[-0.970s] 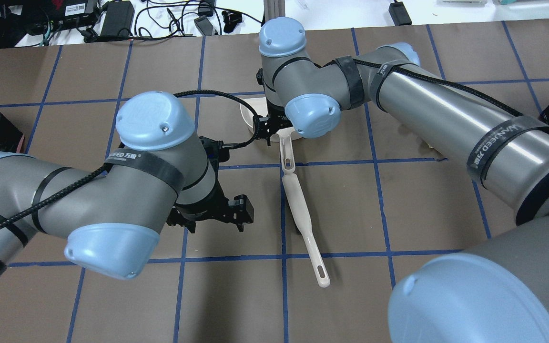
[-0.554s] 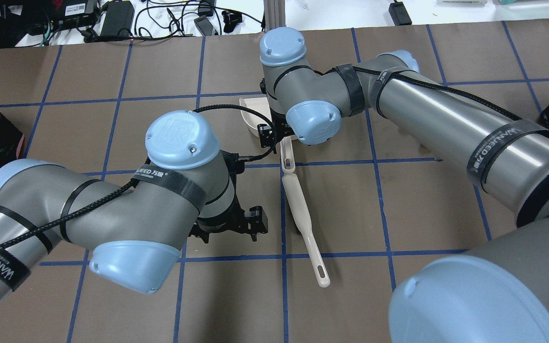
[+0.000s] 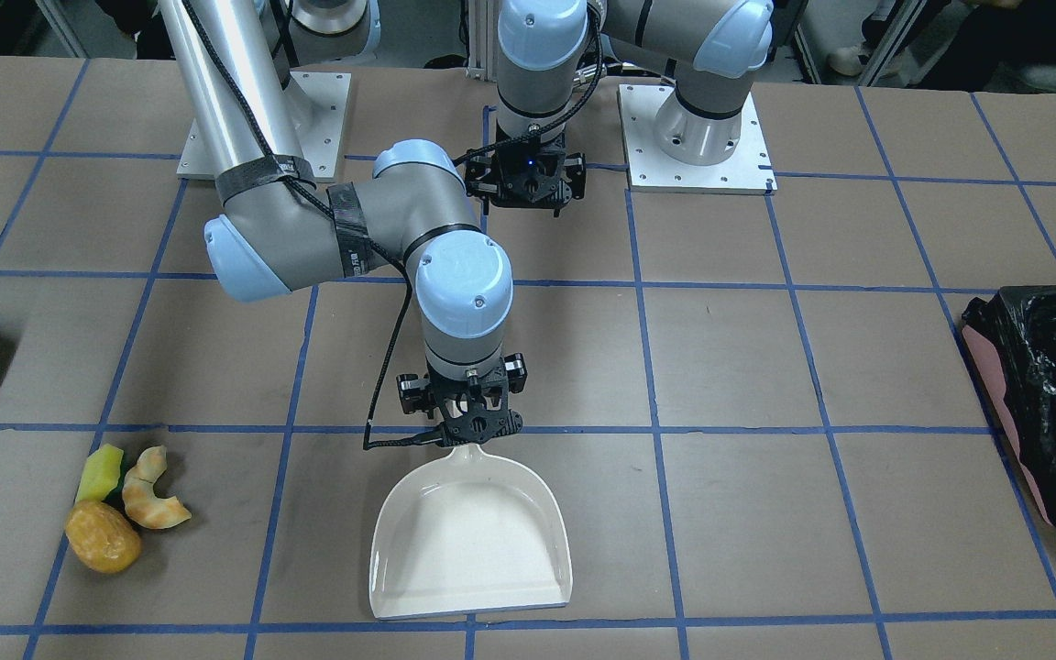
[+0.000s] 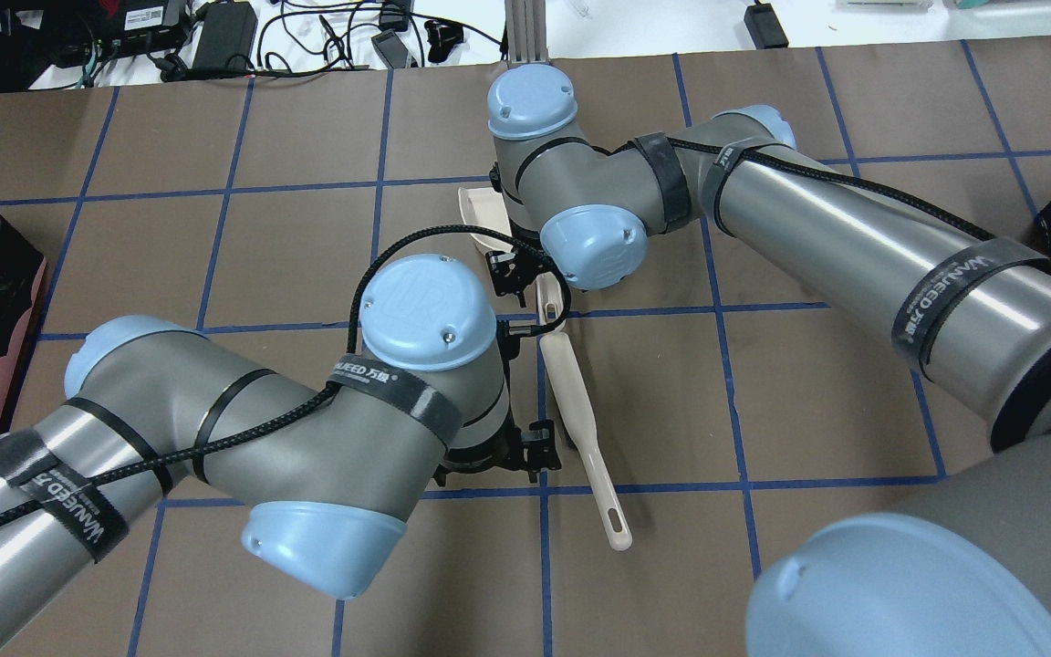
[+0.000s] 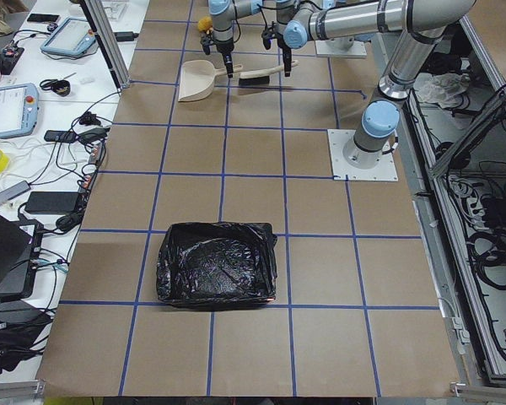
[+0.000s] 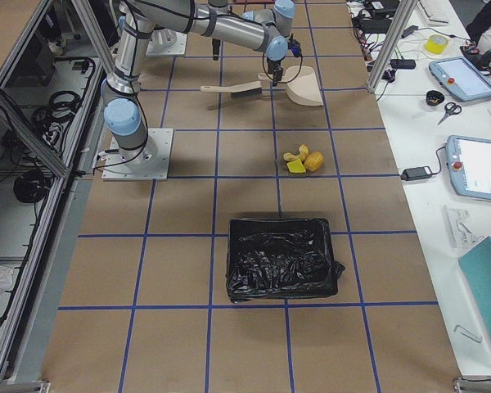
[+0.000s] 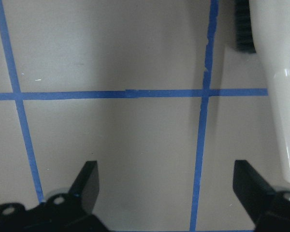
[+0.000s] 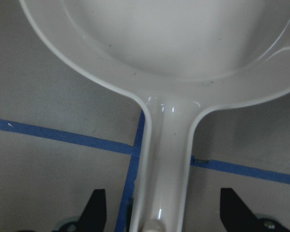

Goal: Sweep and dump trash in nearest bin
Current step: 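Grasp the white brush handle with the left gripper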

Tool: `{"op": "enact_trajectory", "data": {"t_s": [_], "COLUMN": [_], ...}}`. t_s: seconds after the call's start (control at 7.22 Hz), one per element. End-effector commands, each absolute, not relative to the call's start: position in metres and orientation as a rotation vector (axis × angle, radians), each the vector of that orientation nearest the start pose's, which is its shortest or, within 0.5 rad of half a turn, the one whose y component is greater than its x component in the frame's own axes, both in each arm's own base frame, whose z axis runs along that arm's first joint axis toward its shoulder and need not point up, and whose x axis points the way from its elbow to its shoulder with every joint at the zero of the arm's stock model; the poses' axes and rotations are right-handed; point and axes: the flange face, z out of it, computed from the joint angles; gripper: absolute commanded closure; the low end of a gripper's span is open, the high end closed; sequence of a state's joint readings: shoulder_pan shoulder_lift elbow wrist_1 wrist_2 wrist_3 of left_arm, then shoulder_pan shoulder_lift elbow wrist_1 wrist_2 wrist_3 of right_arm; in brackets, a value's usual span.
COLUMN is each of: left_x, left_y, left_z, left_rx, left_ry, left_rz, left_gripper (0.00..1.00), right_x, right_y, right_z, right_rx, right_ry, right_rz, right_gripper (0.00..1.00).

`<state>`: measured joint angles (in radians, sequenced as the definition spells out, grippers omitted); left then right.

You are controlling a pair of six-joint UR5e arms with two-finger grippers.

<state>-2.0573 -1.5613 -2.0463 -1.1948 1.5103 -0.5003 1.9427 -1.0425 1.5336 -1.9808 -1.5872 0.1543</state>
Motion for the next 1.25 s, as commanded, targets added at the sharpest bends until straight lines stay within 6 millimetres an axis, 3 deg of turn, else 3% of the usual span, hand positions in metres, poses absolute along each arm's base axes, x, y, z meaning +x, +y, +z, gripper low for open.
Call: {"op": "enact_trajectory", "data": {"t_s": [0.0, 0.42, 0.69, 1.11], "left_x": [-0.351, -0.358, -0.363, -0.39], "left_y": [-0.316, -0.312, -0.312, -0.307], "left_z": [0.284, 0.279, 0.273, 0.256], "left_rx": [-0.076, -0.062, -0.189, -0.242], "left_ry": [3.15, 3.144, 3.131, 3.166], "left_rz": [0.15, 0.16, 0.169, 0.146], "left_gripper": [0.02, 0.02, 0.01, 0.01], "right_x": [0.358, 0.362, 0.36, 0.358], "right_y": [-0.553, -0.552, -0.553, -0.552], "right_z": [0.237, 0.241, 0.241, 0.241], "right_rx": [-0.355, -0.326, -0.32, -0.312], "right_ry": [3.166, 3.124, 3.129, 3.127], "right_rz": [0.201, 0.21, 0.208, 0.214], "right_gripper": [0.17, 0.24, 0.3, 0.57]}}
